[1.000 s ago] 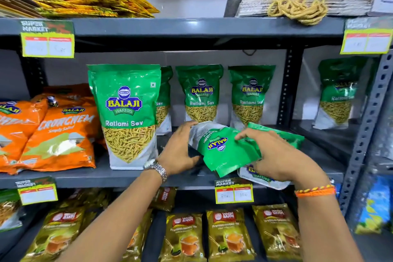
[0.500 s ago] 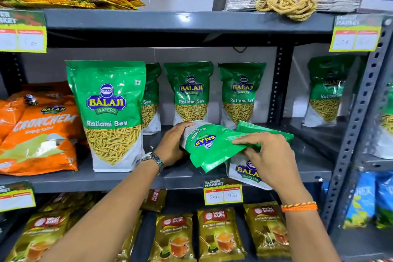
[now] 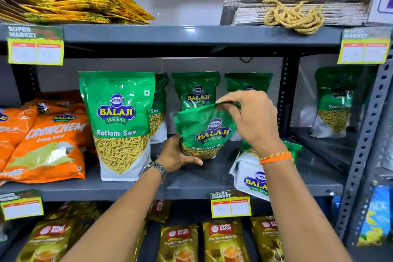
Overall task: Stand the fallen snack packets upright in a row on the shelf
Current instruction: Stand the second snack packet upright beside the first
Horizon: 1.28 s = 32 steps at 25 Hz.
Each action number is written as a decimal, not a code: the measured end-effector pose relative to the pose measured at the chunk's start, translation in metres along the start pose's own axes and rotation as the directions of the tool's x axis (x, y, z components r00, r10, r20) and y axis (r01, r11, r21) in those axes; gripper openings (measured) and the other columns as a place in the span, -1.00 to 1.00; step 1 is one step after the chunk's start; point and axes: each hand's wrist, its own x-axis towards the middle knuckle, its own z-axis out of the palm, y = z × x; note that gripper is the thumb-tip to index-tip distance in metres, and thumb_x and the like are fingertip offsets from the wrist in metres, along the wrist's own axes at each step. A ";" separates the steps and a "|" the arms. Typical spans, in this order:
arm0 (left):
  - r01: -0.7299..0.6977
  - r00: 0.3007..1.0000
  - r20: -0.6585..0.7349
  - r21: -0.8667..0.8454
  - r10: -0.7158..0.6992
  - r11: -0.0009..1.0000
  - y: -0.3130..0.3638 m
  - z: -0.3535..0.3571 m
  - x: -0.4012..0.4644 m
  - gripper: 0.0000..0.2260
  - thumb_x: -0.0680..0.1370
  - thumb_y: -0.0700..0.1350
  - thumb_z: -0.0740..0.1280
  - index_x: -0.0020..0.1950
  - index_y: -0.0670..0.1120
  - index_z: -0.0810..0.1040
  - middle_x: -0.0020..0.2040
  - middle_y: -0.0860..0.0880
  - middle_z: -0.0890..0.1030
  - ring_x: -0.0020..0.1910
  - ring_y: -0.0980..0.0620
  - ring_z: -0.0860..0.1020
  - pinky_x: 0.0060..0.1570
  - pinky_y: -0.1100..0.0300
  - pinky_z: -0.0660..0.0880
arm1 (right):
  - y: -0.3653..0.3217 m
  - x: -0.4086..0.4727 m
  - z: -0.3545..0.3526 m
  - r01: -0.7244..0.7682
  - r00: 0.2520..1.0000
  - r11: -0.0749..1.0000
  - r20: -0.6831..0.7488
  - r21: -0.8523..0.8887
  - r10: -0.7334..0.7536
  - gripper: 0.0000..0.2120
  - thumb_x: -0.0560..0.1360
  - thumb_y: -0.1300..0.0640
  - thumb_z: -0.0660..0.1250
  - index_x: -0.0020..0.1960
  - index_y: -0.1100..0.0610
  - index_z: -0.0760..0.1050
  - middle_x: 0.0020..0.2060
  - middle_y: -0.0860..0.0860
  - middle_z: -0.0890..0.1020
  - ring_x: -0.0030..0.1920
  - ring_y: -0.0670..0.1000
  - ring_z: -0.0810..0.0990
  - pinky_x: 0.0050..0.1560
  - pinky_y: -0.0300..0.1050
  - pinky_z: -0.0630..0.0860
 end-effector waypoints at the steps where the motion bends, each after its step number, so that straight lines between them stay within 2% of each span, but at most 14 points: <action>1: 0.009 1.000 0.019 -0.046 -0.008 0.999 0.001 -0.001 0.000 -0.35 0.18 -0.17 0.71 0.22 -0.23 0.60 0.10 -0.03 0.71 0.07 0.14 0.67 0.04 0.29 0.58 | -0.002 0.013 0.004 -0.019 1.000 1.000 0.015 -0.009 0.019 -0.85 0.48 -0.09 0.41 0.02 -0.25 0.70 -0.02 -0.17 0.76 0.06 0.06 0.69 -0.09 -0.04 0.60; 5: 0.052 0.997 0.060 -0.155 -0.043 0.987 0.000 0.003 0.006 -0.46 0.39 -0.22 0.58 0.30 -0.11 0.46 0.08 0.04 0.66 -0.07 0.36 0.63 -0.08 0.46 0.53 | 0.005 0.064 0.030 -0.044 0.997 0.999 0.068 -0.010 0.044 -0.81 0.46 -0.13 0.45 0.05 -0.17 0.72 0.06 -0.04 0.76 0.13 0.14 0.68 0.04 0.04 0.62; 8: 0.095 0.995 0.051 -0.145 -0.088 0.985 -0.008 0.006 0.012 -0.49 0.46 -0.08 0.53 0.27 0.16 0.33 0.11 0.22 0.58 0.05 0.31 0.58 -0.02 0.55 0.45 | 0.019 0.094 0.056 -0.117 0.986 0.955 0.151 0.274 0.077 -0.78 0.46 0.05 0.51 0.10 0.04 0.73 0.09 0.04 0.75 0.19 0.11 0.67 0.22 -0.04 0.56; 11: 0.126 0.992 0.048 -0.176 -0.120 0.976 -0.013 0.005 0.015 -0.45 0.45 0.04 0.51 0.25 0.31 0.23 0.11 0.50 0.51 0.08 0.57 0.48 0.00 0.59 0.41 | 0.038 0.097 0.078 -0.295 0.948 0.711 0.100 0.639 0.304 -0.47 0.39 0.20 0.58 0.32 0.22 0.55 0.20 0.09 0.65 0.22 0.07 0.60 0.23 -0.24 0.51; 12: 0.127 0.991 0.060 -0.177 -0.118 0.976 -0.014 0.004 0.015 -0.37 0.44 0.10 0.50 0.35 0.31 0.19 0.19 0.47 0.51 0.17 0.52 0.46 0.15 0.51 0.40 | 0.045 0.093 0.085 -0.393 0.904 0.595 0.176 0.701 0.390 -0.29 0.37 0.18 0.60 0.44 0.25 0.42 0.29 0.11 0.59 0.27 0.07 0.54 0.25 -0.25 0.47; 14: 0.154 0.987 0.076 -0.191 -0.141 0.970 -0.016 0.004 0.016 -0.15 0.42 0.22 0.46 0.56 0.08 0.07 0.43 0.22 0.44 0.39 0.23 0.42 0.43 0.20 0.31 | 0.061 0.080 0.100 -0.655 0.747 0.387 0.479 0.649 0.460 0.00 0.35 0.09 0.62 0.61 0.24 0.13 0.49 0.14 0.43 0.42 0.09 0.42 0.45 -0.06 0.29; 15: 0.167 0.985 0.068 -0.179 -0.157 0.970 -0.017 0.005 0.017 -0.11 0.40 0.27 0.43 0.56 0.01 0.06 0.47 0.12 0.42 0.43 0.13 0.40 0.48 0.09 0.28 | 0.069 0.073 0.106 -0.736 0.676 0.349 0.603 0.579 0.424 -0.03 0.35 0.11 0.62 0.59 0.24 0.16 0.50 0.14 0.43 0.44 0.11 0.41 0.49 0.04 0.22; 16: 0.177 0.984 0.057 -0.169 -0.170 0.970 -0.017 0.005 0.018 -0.13 0.38 0.30 0.41 0.53 -0.02 0.10 0.46 0.07 0.44 0.44 0.08 0.41 0.49 0.03 0.28 | 0.075 0.068 0.111 -0.781 0.622 0.355 0.691 0.514 0.367 -0.21 0.35 0.19 0.61 0.48 0.23 0.35 0.43 0.13 0.51 0.42 0.11 0.45 0.49 0.07 0.23; 18: 0.196 0.980 0.046 -0.158 -0.191 0.968 -0.016 0.005 0.019 -0.23 0.37 0.31 0.39 0.44 0.01 0.19 0.43 0.06 0.48 0.42 0.06 0.44 0.48 -0.01 0.31 | 0.082 0.060 0.121 -0.802 0.575 0.390 0.761 0.452 0.301 -0.57 0.32 0.37 0.58 0.13 0.16 0.59 0.20 0.13 0.69 0.36 0.18 0.58 0.35 0.08 0.46; 21: 0.192 0.981 0.043 -0.175 -0.187 0.966 -0.017 0.005 0.020 -0.33 0.38 0.30 0.39 0.36 0.07 0.22 0.42 0.06 0.48 0.41 0.07 0.44 0.48 0.00 0.31 | 0.084 0.052 0.128 -0.822 0.541 0.382 0.787 0.422 0.295 -0.57 0.31 0.40 0.58 0.12 0.18 0.60 0.08 0.14 0.74 0.27 0.23 0.64 0.11 0.07 0.58; 24: 0.180 0.984 0.039 -0.195 -0.175 0.964 -0.018 0.006 0.020 -0.37 0.44 0.25 0.38 0.38 0.08 0.21 0.45 0.05 0.46 0.44 0.06 0.41 0.49 0.02 0.29 | 0.082 0.044 0.128 -0.823 0.526 0.413 0.799 0.390 0.293 -0.64 0.32 0.28 0.62 0.06 0.11 0.62 0.11 0.12 0.74 0.28 0.18 0.63 0.28 0.17 0.51; 26: 0.175 0.985 0.040 -0.207 -0.170 0.963 -0.018 0.007 0.019 -0.41 0.51 0.15 0.39 0.44 0.03 0.21 0.46 0.03 0.45 0.45 0.06 0.41 0.50 -0.01 0.28 | 0.081 0.041 0.125 -0.818 0.523 0.441 0.796 0.369 0.304 -0.53 0.31 0.22 0.63 0.18 0.15 0.61 0.17 0.13 0.72 0.29 0.17 0.62 0.38 0.29 0.43; 30: 0.175 0.985 0.046 -0.191 -0.169 0.966 -0.012 0.003 0.014 -0.40 0.58 -0.01 0.37 0.54 -0.02 0.17 0.40 0.08 0.49 0.42 0.10 0.43 0.47 0.11 0.29 | 0.079 0.037 0.119 -0.805 0.524 0.485 0.791 0.341 0.314 -0.52 0.30 0.15 0.64 0.19 0.13 0.61 0.18 0.08 0.71 0.32 0.14 0.58 0.38 0.27 0.40; 32: 0.171 0.985 0.034 -0.171 -0.168 0.970 -0.008 0.001 0.008 -0.37 0.58 0.00 0.37 0.57 -0.04 0.16 0.43 0.05 0.48 0.43 0.08 0.43 0.48 0.07 0.29 | 0.075 0.035 0.116 -0.807 0.522 0.490 0.787 0.331 0.329 -0.48 0.29 0.14 0.65 0.20 0.14 0.59 0.22 0.09 0.69 0.33 0.15 0.56 0.35 0.25 0.41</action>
